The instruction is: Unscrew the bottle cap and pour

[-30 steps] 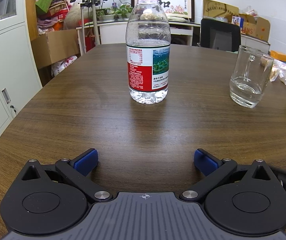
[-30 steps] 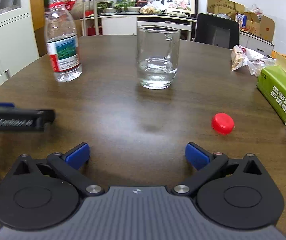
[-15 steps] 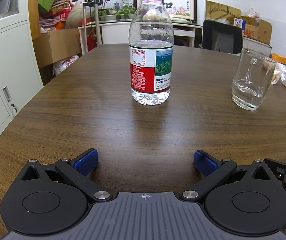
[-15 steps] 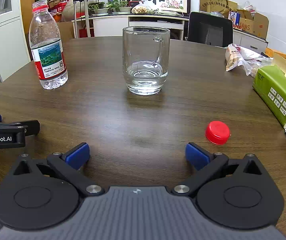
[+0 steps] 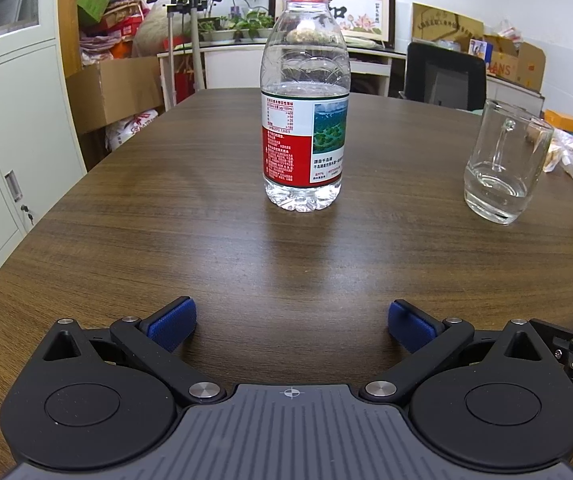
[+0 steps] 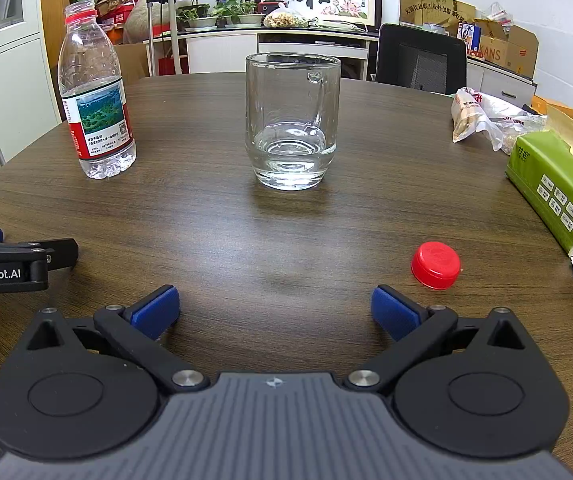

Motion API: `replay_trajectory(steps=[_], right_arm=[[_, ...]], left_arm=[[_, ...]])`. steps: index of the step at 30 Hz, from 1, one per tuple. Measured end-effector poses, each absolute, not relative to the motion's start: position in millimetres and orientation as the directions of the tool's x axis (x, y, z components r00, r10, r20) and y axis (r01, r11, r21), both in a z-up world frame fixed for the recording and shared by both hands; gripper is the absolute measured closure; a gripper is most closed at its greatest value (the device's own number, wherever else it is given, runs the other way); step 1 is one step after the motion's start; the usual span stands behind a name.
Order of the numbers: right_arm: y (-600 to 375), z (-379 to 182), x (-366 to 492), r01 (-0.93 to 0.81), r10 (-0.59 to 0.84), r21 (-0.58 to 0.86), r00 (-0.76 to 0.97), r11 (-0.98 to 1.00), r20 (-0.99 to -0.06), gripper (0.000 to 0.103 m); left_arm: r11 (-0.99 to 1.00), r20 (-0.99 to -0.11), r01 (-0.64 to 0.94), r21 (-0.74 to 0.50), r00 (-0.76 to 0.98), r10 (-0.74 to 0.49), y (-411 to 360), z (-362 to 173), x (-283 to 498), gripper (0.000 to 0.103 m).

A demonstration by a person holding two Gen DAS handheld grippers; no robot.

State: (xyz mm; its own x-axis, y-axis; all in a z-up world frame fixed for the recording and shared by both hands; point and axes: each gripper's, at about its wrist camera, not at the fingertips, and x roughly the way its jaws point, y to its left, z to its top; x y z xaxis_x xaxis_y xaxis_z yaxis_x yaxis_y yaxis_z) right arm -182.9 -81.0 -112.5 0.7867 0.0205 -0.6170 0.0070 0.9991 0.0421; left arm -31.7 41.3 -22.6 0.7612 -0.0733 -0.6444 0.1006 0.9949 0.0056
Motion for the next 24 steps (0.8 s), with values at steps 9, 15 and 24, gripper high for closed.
replay_trajectory(steps=[9,15,24], right_arm=[[-81.0,-112.7,-182.2,0.008,0.019,0.041,0.787,0.999,-0.617,0.000],[-81.0,-112.9,-181.7,0.009,0.018,0.041,0.787,0.999,-0.617,0.000],[-80.9,-113.0,-181.6,0.010,0.017,0.040,0.787,0.999,-0.617,0.000]], left_arm=[[0.994,-0.651,0.102,0.027,0.757,-0.060,36.2,-23.1,-31.4,0.000],[0.994,-0.651,0.103,0.027,0.756,-0.061,33.7,-23.4,-31.4,0.000],[0.994,-0.653,0.109,0.028,0.754,-0.065,32.1,-19.9,-24.7,0.000]])
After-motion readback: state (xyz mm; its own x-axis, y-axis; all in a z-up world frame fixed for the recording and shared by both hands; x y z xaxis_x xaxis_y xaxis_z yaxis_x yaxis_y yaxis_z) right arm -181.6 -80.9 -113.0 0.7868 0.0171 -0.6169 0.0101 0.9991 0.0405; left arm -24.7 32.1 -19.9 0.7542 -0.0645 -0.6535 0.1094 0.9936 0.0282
